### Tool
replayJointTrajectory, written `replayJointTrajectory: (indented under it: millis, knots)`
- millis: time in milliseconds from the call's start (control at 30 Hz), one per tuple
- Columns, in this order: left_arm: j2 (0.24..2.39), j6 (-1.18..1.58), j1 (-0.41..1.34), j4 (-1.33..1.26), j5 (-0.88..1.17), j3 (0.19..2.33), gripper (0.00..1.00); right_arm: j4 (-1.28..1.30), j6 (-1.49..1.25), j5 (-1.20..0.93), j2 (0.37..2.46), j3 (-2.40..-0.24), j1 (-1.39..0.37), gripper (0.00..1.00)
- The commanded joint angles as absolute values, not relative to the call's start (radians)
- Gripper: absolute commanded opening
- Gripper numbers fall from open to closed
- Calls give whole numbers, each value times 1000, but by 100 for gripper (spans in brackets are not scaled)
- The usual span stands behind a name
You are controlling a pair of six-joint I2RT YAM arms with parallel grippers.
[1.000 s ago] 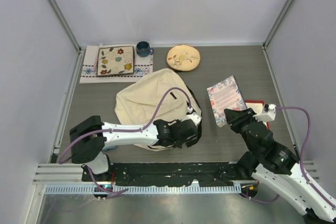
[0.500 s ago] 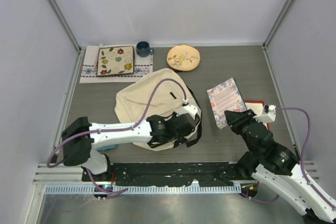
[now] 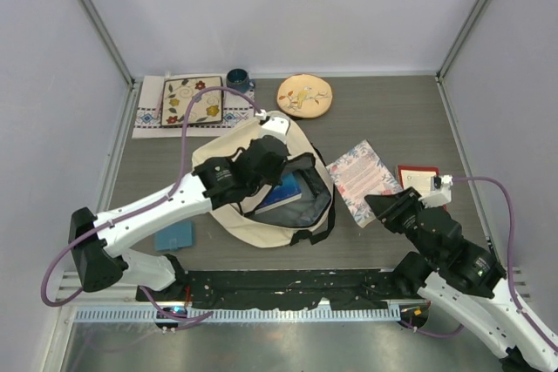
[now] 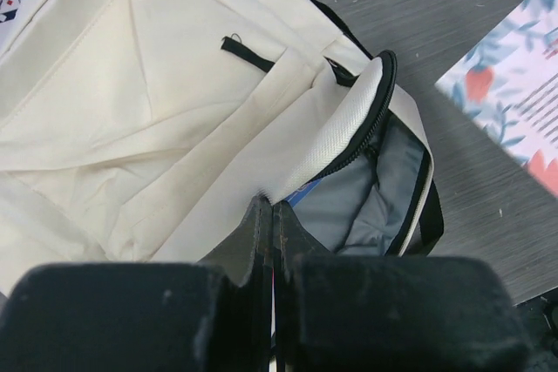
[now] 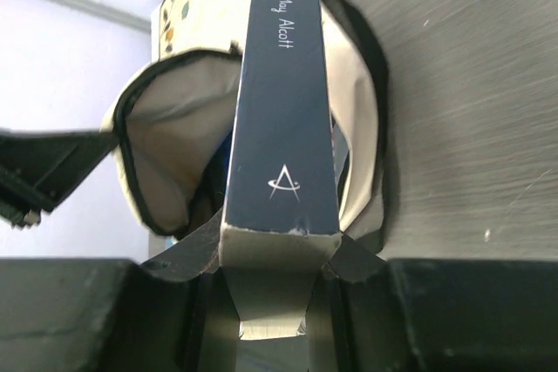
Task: Pack the student bag
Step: Place the book in the student bag.
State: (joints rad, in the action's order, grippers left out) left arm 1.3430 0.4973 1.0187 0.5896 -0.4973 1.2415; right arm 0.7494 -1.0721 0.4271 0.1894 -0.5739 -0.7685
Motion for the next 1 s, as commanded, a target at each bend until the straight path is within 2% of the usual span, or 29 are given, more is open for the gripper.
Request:
replayJointTrajectory:
  millis: [0, 267, 467, 700, 967]
  knots:
    - [1312, 508, 1022, 554, -512, 1298, 0, 629, -1137, 241, 181, -626, -769, 1]
    - [1221, 561, 1023, 479, -503, 1266, 0, 644, -1181, 49, 193, -606, -769, 1]
    - [1174, 577, 1023, 417, -468, 1229, 0, 551, -1247, -75, 219, -516, -767, 1]
    - [1161, 566, 1023, 399, -399, 1203, 0, 157, -1301, -132, 327, -387, -769, 1]
    - [1129, 557, 1031, 387, -331, 1157, 0, -194, -1262, -133, 633, -402, -769, 1]
